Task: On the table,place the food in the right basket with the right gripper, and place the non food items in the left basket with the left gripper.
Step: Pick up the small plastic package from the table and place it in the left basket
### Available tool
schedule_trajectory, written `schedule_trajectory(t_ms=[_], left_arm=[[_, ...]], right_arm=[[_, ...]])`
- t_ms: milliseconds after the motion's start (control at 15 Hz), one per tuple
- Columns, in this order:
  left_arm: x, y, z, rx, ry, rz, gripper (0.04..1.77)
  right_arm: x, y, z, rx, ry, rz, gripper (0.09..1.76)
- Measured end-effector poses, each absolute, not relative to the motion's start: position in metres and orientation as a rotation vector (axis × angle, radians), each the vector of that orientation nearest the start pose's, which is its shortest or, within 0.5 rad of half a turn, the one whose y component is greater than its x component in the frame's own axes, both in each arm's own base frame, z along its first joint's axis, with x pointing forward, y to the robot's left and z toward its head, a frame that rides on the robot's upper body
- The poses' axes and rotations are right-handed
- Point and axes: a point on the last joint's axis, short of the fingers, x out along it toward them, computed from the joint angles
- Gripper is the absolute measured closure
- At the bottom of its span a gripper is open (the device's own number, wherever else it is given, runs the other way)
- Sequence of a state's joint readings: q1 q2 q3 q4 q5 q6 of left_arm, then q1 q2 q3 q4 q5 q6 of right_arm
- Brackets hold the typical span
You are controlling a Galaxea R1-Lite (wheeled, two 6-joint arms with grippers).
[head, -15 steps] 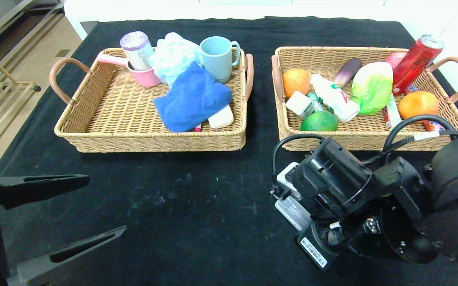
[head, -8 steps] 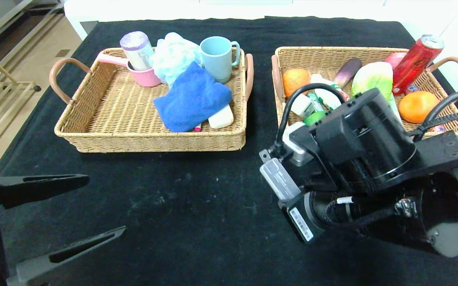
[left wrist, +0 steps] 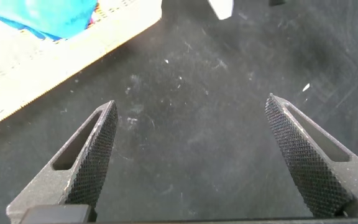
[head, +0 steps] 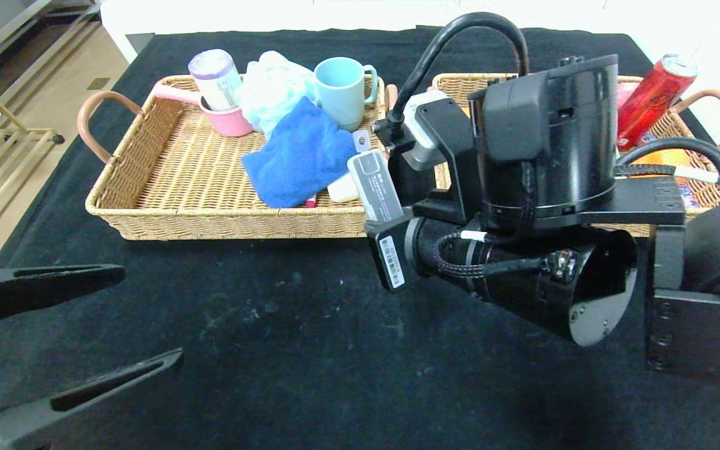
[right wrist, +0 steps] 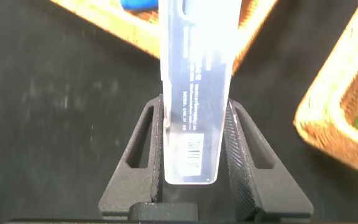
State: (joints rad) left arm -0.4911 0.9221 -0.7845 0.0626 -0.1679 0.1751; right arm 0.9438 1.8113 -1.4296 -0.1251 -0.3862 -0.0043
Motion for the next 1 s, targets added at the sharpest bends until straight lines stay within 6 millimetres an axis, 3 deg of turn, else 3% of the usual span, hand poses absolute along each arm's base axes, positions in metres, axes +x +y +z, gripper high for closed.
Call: schedule_trajectory(t_ms=[733, 1000], left_arm=[[0.086, -0.05, 0.27, 0.198, 0.135, -0.675, 0.09], [0.088, -0.051, 0.268, 0.198, 0.147, -0.675, 0.09]], right_arm=[[0.257, 0.318, 0.291, -0.08, 0.022, 0.526, 1.19], [0.269, 0.325, 0.288, -0.112, -0.033, 0.513, 1.19]])
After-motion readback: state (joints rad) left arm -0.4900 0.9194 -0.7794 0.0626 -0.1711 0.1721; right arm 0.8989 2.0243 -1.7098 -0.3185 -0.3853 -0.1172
